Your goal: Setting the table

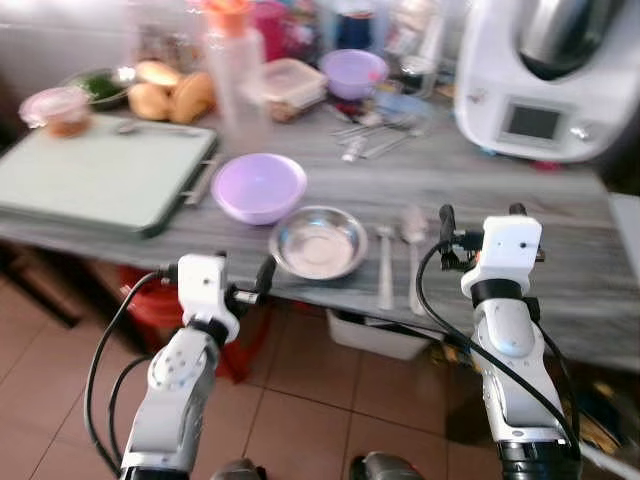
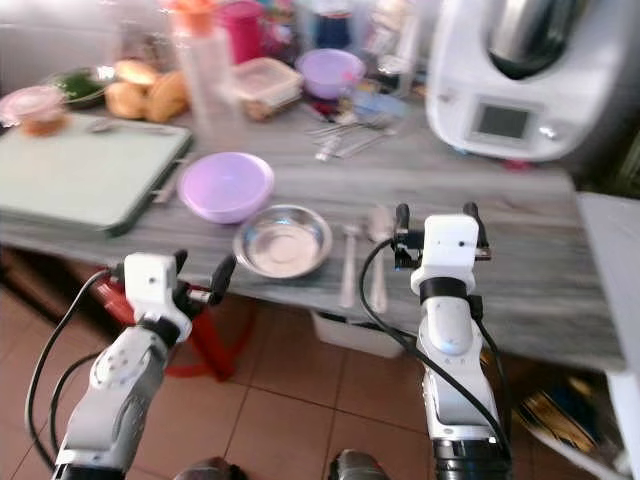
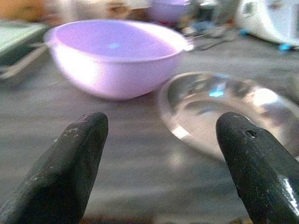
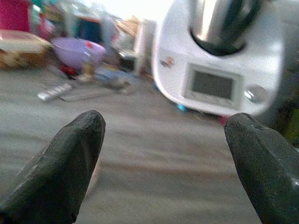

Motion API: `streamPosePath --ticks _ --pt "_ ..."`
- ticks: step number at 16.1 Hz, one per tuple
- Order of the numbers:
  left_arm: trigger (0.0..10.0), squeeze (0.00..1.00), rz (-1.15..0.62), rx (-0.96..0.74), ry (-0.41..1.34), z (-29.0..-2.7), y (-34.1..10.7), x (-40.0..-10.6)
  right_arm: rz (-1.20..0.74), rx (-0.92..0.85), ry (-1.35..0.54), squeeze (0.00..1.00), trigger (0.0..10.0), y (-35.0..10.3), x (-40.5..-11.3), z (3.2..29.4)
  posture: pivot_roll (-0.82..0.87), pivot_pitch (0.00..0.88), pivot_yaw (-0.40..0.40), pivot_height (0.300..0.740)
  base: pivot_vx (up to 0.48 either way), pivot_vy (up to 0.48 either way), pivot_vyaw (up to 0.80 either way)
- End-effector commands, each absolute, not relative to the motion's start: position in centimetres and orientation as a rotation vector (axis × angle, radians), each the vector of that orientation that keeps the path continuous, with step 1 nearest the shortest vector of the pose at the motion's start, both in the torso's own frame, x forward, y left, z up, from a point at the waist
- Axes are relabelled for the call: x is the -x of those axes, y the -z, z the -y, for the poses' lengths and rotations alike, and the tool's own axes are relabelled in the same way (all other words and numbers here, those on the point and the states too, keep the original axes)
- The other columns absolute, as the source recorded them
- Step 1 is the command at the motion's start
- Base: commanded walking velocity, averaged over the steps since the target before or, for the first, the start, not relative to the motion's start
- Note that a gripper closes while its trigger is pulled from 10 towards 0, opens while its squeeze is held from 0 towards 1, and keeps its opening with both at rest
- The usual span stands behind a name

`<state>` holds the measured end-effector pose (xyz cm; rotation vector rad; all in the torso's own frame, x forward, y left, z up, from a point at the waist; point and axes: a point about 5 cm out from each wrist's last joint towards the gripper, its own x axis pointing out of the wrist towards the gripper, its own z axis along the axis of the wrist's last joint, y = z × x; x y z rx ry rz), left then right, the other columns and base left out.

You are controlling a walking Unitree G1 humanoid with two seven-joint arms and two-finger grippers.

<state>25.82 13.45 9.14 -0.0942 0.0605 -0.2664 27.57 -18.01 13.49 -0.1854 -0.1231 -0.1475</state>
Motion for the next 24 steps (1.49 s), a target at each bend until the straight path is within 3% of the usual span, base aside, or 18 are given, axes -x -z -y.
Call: streamPosePath --ticks 1,4,24 --pt "10.0 0.0 -0.063 0.083 0.258 -13.6 -8.9 -26.0 0.13 0.188 0.143 0.0 10.0 -13.7 -27.9 18.3 -0.02 0.0 0.003 0.74 -0.277 0.0 -0.8" --pt "10.0 0.0 -0.058 0.083 0.251 -13.5 -8.9 -26.0 0.118 0.185 0.138 0.0 10.0 -13.4 -27.8 18.6 -0.02 0.0 0.001 0.74 -0.28 0.0 -0.7" --pt "10.0 0.0 -0.027 0.124 0.256 -13.7 -9.1 -25.8 0.097 0.161 0.107 0.0 10.0 -12.2 -27.2 17.7 -0.03 0.0 0.015 0.74 -0.261 0.0 0.0"
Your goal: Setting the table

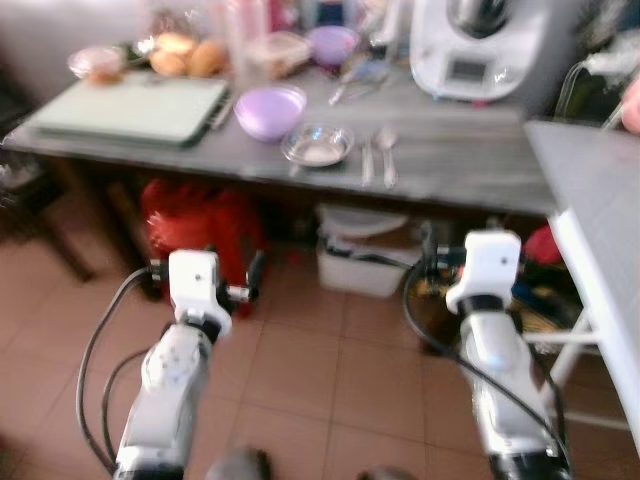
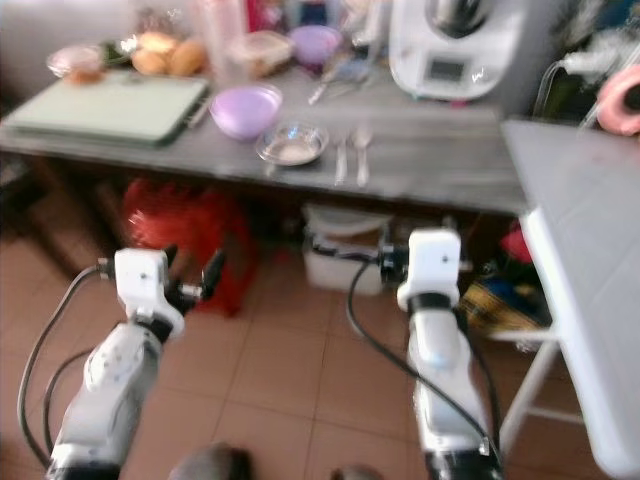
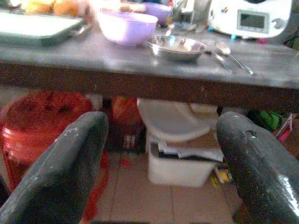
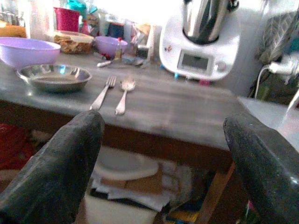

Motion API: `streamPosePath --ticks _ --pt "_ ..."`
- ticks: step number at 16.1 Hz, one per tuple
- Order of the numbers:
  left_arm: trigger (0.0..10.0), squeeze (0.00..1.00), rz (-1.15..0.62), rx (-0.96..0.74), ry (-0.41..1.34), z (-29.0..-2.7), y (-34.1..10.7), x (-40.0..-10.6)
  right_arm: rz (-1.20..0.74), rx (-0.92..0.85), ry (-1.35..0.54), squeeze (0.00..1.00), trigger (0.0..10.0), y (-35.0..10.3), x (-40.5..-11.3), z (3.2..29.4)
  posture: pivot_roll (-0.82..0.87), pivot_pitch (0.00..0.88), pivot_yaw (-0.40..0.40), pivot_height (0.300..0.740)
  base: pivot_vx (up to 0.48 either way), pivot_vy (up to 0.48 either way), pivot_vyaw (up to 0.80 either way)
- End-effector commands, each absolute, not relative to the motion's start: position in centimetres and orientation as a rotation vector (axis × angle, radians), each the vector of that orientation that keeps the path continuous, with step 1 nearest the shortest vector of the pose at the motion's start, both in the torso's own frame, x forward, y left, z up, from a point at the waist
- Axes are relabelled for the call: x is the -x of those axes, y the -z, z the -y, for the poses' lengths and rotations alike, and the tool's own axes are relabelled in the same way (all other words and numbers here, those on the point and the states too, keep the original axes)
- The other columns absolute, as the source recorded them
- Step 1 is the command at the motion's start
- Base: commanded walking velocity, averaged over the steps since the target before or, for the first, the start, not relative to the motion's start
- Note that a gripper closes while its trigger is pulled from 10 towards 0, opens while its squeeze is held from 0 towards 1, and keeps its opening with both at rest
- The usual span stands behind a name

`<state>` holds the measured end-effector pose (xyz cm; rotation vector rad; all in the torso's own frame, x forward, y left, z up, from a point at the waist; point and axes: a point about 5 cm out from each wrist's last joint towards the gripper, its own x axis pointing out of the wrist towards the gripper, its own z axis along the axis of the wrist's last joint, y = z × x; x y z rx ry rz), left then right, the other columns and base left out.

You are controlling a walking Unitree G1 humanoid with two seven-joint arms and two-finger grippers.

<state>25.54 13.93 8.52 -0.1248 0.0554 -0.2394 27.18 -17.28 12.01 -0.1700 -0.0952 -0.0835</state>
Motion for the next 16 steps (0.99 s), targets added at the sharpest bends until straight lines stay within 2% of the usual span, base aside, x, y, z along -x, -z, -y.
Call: streamPosePath --ticks 1,5,7,9,11,14,16 --pt "10.0 0.0 -0.02 0.12 0.261 -13.8 -9.3 -25.8 0.089 0.158 0.123 0.0 10.0 -12.2 -27.3 18.1 -0.03 0.0 0.013 0.74 0.0 0.0 0.0" --pt "10.0 0.0 0.038 0.107 0.259 -13.5 -10.5 -26.4 0.118 0.231 0.093 0.0 10.0 -12.3 -27.1 17.6 -0.01 0.0 0.003 0.74 0.0 0.0 0.0" --pt "10.0 0.0 0.045 0.107 0.262 -13.7 -10.7 -26.2 0.088 0.172 0.048 0.0 10.0 -11.5 -26.4 17.2 0.0 0.0 0.003 0.74 0.0 0.0 0.0" --pt "10.0 0.0 0.032 0.11 0.276 -13.9 -10.4 -25.7 0.083 0.229 0.069 0.0 10.0 -11.3 -25.7 17.4 0.0 0.0 0.007 0.74 0.0 -0.266 0.0" --pt "10.0 0.0 0.022 0.103 0.312 -13.4 -10.1 -25.5 0.078 0.131 0.0 0.0 10.0 -11.2 -25.3 16.7 -0.01 0.0 0.007 0.74 0.242 -0.309 0.0" --pt "10.0 0.0 0.026 0.097 0.322 -13.7 -10.3 -25.8 0.074 0.098 -0.005 0.0 10.0 -11.4 -25.6 16.6 -0.01 0.0 0.008 0.74 0.0 -0.319 0.0" --pt "10.0 0.0 0.034 0.084 0.319 -14.1 -10.6 -26.2 0.058 0.072 0.022 0.0 10.0 -11.2 -25.9 17.2 -0.01 0.0 0.008 0.74 0.0 -0.319 -0.62"
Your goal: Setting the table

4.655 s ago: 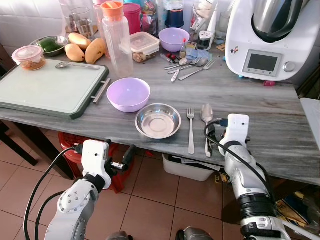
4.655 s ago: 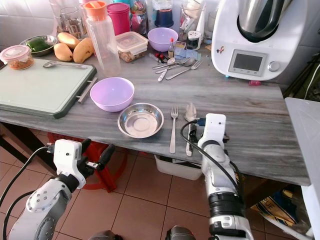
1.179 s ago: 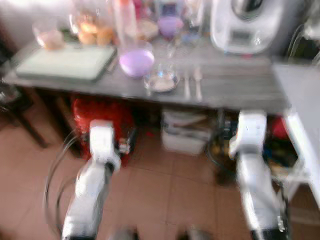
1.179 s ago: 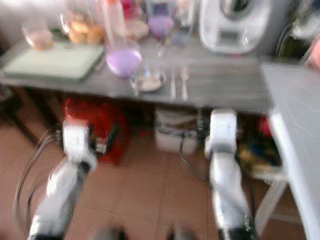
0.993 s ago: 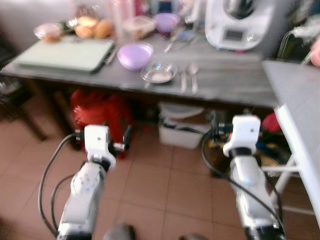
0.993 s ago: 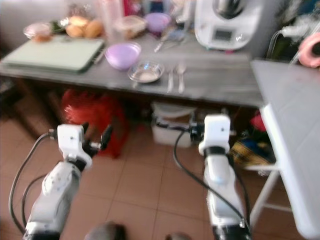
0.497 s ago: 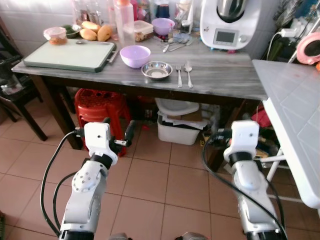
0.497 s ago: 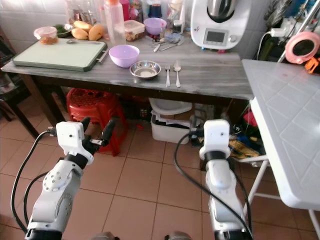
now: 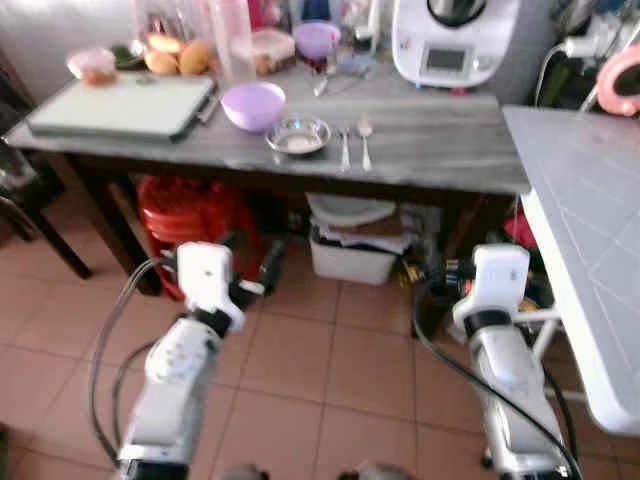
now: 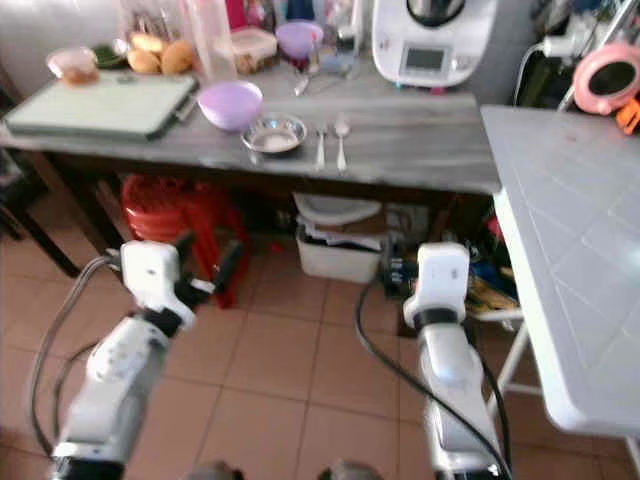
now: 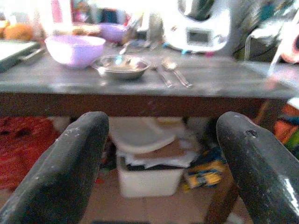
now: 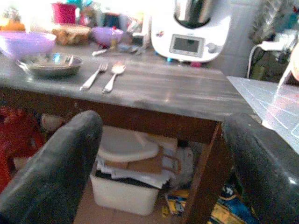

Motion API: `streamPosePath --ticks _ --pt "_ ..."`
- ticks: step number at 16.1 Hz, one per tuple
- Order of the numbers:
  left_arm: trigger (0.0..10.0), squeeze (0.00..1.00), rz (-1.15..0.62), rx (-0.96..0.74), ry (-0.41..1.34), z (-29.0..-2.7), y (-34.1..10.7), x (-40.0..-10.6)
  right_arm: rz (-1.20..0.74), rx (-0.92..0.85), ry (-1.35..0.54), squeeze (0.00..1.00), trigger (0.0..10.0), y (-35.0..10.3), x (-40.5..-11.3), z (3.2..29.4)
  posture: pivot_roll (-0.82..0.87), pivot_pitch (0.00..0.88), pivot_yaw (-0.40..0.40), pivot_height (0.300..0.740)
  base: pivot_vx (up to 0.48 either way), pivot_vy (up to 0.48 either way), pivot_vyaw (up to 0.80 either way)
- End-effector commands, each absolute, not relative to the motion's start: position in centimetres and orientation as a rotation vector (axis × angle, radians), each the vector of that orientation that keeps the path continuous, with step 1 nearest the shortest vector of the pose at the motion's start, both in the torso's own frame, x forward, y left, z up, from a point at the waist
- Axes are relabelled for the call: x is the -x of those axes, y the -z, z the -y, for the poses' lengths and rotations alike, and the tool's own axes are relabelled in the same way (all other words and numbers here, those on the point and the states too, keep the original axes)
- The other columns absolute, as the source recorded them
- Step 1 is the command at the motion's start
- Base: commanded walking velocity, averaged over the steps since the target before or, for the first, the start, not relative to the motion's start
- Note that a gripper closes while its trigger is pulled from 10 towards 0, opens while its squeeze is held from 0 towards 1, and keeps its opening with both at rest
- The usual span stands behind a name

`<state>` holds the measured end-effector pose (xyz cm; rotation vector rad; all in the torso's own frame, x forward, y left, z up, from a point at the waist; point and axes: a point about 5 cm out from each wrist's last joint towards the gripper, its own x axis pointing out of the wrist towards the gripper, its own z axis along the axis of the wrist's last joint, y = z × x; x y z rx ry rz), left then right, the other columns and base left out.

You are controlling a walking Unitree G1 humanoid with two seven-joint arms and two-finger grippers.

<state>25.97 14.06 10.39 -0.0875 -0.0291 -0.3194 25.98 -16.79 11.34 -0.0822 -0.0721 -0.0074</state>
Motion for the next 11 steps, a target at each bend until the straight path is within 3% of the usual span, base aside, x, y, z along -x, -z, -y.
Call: streamPosePath --ticks 1,2,8,11 --pt "10.0 0.0 0.034 0.083 0.319 -14.12 -10.61 -26.18 0.055 0.067 0.021 0.0 10.0 -11.21 -25.94 17.25 -0.01 0.0 0.009 0.74 0.0 -0.319 -0.8" --pt "10.0 0.0 0.033 0.082 0.323 -14.06 -10.57 -26.11 0.058 0.064 0.018 0.0 10.0 -11.31 -26.01 17.31 -0.01 0.0 0.009 0.74 0.0 -0.322 -0.8" --pt "10.0 0.0 0.023 0.091 0.339 -13.63 -10.3 -25.97 0.052 0.077 0.015 0.0 10.0 -11.26 -26.28 17.5 -0.01 0.0 0.008 0.74 0.16 -0.343 0.0" --pt "10.0 0.0 0.026 0.087 0.342 -13.46 -10.36 -26.04 0.049 0.078 0.015 0.0 10.0 -11.27 -26.46 17.63 -0.01 0.0 0.001 0.74 0.16 -0.393 -0.41"
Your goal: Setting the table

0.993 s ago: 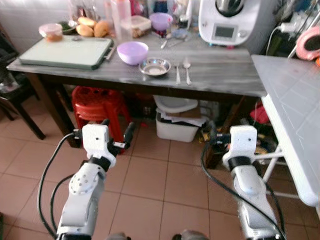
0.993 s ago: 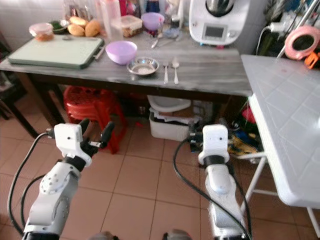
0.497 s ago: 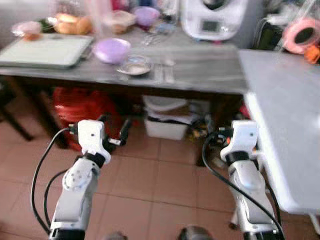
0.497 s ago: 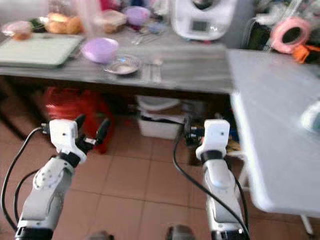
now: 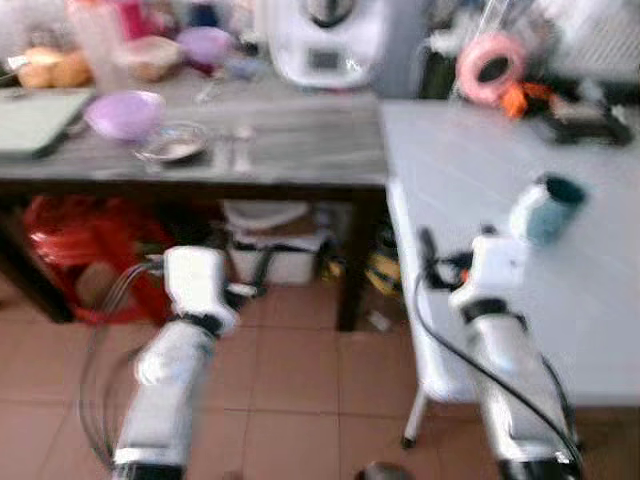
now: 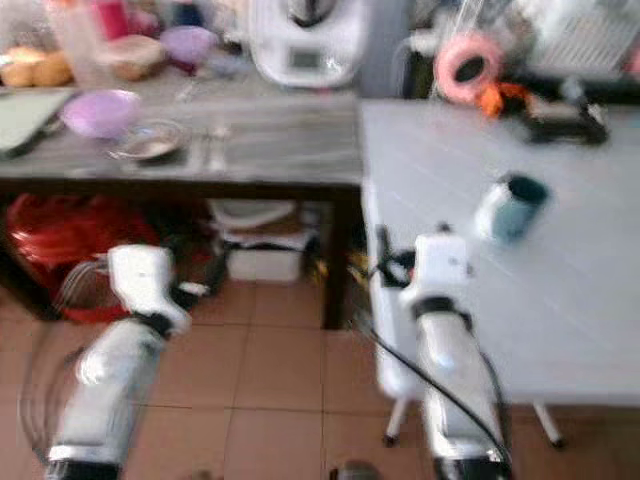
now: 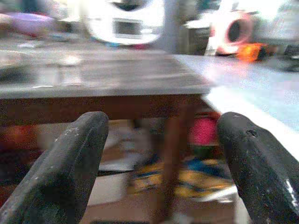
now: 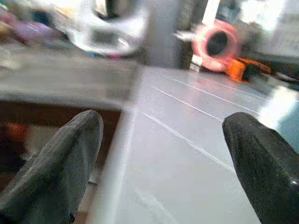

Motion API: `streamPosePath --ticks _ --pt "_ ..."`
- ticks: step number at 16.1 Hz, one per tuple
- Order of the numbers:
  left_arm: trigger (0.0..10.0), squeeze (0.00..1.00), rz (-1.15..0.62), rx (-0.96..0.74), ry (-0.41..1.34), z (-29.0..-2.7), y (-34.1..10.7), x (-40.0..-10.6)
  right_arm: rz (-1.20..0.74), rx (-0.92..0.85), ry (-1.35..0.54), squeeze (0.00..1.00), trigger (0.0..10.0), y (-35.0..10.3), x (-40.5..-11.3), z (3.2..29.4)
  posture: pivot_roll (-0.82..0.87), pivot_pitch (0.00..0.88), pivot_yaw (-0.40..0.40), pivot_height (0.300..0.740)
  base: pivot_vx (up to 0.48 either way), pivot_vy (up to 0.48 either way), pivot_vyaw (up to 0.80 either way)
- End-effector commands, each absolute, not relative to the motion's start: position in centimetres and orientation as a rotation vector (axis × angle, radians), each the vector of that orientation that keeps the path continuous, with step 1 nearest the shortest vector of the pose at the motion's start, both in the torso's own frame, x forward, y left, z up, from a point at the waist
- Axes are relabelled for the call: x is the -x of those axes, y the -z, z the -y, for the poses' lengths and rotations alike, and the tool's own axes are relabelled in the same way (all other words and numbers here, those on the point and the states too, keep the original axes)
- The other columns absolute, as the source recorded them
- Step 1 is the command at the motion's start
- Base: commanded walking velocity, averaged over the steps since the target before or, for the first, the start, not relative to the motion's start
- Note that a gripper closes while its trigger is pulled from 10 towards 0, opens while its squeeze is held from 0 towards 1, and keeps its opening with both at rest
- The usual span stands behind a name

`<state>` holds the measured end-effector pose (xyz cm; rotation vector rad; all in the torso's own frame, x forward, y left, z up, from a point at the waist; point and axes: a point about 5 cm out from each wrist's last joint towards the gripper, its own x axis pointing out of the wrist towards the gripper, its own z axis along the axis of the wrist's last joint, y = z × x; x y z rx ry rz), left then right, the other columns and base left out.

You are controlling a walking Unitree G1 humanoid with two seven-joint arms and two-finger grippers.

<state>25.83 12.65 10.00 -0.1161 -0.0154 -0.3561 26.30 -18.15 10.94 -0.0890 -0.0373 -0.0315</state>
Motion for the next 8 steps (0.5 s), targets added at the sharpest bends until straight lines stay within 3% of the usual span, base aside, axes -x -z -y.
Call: streamPosePath --ticks 1,8 --pt "10.0 0.0 0.025 0.088 0.343 -13.34 -10.33 -26.0 0.051 0.082 0.014 0.0 10.0 -11.28 -26.57 17.61 -0.01 0.0 0.0 0.74 0.0 -0.428 0.0" --pt "10.0 0.0 0.015 0.087 0.342 -13.2 -10.26 -25.7 0.072 0.084 0.014 0.0 10.0 -11.86 -27.52 17.33 -0.01 0.0 0.013 0.74 0.074 -0.362 0.0"
